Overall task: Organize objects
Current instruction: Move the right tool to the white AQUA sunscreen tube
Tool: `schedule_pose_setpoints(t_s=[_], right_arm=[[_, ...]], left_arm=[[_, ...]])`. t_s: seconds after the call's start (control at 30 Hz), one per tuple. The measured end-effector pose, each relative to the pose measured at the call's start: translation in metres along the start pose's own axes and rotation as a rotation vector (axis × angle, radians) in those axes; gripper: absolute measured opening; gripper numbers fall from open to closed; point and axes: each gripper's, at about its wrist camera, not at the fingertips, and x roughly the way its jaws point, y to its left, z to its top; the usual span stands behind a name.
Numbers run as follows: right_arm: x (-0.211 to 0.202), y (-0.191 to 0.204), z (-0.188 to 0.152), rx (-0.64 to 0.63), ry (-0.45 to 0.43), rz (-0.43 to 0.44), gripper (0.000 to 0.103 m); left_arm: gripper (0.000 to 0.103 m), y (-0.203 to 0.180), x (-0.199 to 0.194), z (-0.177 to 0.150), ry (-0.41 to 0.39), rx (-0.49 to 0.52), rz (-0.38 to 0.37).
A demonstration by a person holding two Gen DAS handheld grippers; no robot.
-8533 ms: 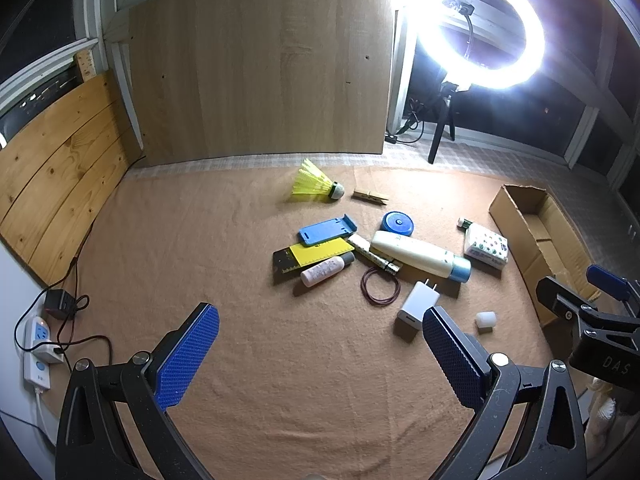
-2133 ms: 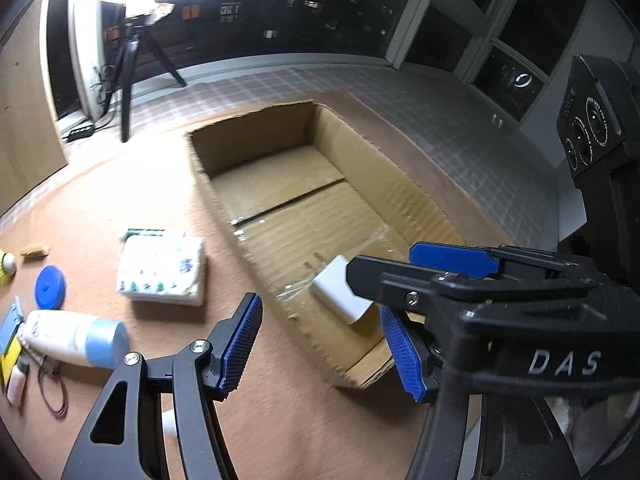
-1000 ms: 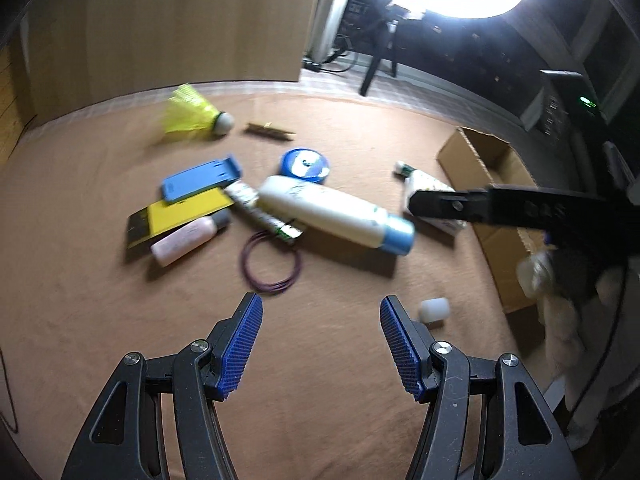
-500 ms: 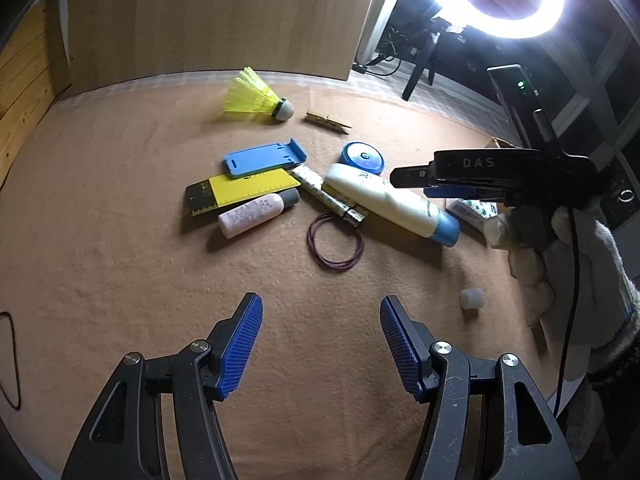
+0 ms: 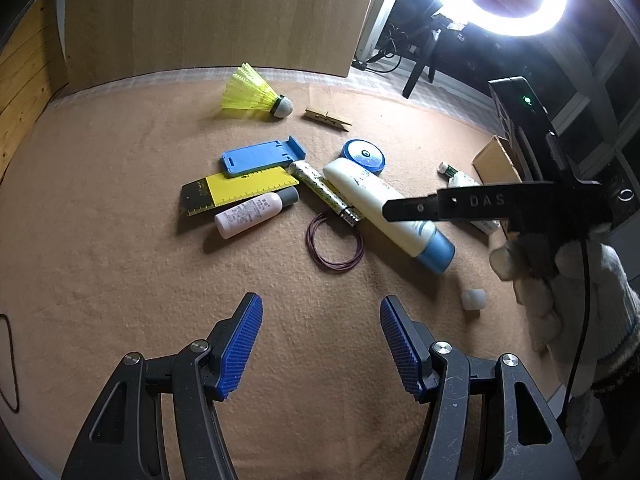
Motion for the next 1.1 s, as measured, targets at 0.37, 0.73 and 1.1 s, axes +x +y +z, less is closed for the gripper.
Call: schedule_pose_setpoints(t_s=[0.37,0.73,1.1], right_arm=[[0.001,0.003,-0.044,0.053,0.025,0.047,0.036],[-0.02,-0.003,-0.067,0.101,-0.044,0.034,0.047],[-0.017,-0.012,-0.054,0.11,-0.013,0.044,0.056]], left_arm=[[0.065,0.0,0.008,-0.003,0.025,0.022,-0.012],[0.074,-0.019,0.028,-0.007,0.076,0.065,-0.083],[0.075,-0.047,0.065,0.001,0.135,0.071,-0.145]])
